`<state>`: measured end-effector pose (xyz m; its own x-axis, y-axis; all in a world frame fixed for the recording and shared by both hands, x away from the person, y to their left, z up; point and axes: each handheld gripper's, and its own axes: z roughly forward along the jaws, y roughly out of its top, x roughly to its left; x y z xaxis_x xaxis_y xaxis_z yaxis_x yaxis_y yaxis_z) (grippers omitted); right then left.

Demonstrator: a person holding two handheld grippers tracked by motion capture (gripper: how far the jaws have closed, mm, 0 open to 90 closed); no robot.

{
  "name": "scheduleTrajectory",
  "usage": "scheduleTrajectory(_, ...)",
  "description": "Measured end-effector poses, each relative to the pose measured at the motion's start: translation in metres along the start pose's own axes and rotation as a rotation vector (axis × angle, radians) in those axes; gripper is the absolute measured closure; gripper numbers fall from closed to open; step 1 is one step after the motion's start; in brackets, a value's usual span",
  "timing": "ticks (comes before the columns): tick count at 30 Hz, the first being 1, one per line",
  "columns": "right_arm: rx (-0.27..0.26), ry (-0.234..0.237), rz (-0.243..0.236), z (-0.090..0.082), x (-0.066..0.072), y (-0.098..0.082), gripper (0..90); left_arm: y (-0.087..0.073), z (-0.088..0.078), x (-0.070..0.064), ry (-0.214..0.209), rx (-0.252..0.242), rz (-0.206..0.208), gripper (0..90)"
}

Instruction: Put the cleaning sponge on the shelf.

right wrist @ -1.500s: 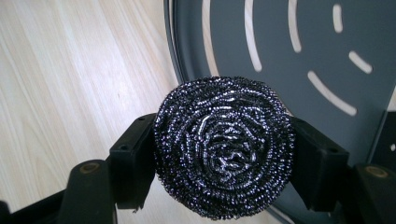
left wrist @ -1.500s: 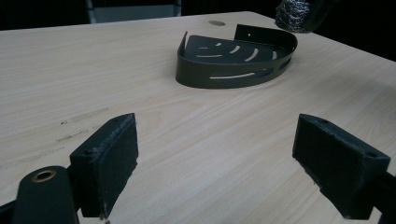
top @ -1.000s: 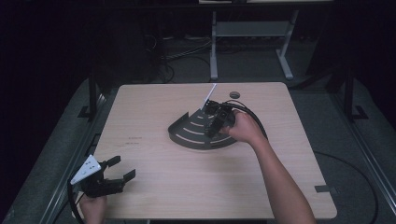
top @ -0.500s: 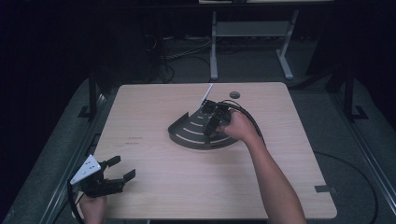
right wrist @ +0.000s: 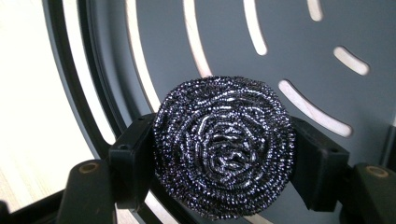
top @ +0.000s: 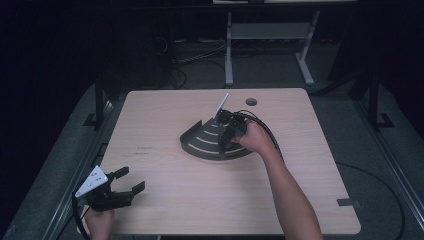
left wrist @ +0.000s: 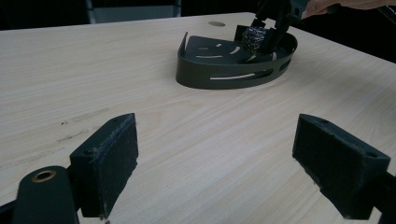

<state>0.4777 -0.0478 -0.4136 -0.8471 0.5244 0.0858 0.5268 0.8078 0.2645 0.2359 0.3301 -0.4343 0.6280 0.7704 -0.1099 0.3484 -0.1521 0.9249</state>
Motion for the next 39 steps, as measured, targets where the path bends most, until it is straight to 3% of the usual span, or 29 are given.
scheduleTrajectory(9, 0.010, -0.015, -0.007, 0.008, 0.001, 0.003, 30.8, 0.000, -0.001, 0.001, 0.000, 0.000, -0.003, 13.7)
scheduleTrajectory(18, 0.003, -0.012, 0.022, 0.015, -0.003, -0.003, 30.7, 0.000, 0.000, 0.000, -0.001, 0.002, 0.002, 13.7)
scheduleTrajectory(39, -0.004, -0.017, 0.037, 0.017, -0.005, -0.002, 30.1, 0.000, 0.000, 0.000, -0.001, 0.001, -0.004, 13.7)
